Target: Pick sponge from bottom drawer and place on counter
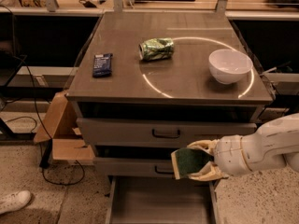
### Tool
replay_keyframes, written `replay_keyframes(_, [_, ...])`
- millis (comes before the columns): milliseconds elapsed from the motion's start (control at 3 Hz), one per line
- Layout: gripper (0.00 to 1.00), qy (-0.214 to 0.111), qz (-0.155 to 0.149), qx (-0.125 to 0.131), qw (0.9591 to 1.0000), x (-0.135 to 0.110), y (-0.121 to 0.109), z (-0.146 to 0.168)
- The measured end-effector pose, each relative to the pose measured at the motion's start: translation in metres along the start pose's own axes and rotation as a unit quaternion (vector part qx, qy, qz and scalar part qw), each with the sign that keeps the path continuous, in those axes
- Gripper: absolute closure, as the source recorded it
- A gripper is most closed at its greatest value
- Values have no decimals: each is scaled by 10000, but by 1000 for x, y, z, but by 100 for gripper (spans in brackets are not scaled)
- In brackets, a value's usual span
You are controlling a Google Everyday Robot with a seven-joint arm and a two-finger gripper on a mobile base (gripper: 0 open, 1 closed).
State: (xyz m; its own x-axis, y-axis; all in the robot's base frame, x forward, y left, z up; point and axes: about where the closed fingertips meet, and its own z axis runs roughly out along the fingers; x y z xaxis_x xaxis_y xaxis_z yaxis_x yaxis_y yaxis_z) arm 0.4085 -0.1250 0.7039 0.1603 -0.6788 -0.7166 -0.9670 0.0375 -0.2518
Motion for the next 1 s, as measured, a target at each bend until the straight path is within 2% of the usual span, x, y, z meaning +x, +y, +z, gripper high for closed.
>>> replay_keyframes(333, [100, -8, 11, 10, 10000, -1, -1, 0])
replay_keyframes(667, [100, 34, -39, 137, 9999, -5, -21, -14])
replay_keyframes(1000, [100, 239, -47, 365, 9990, -6, -39, -38])
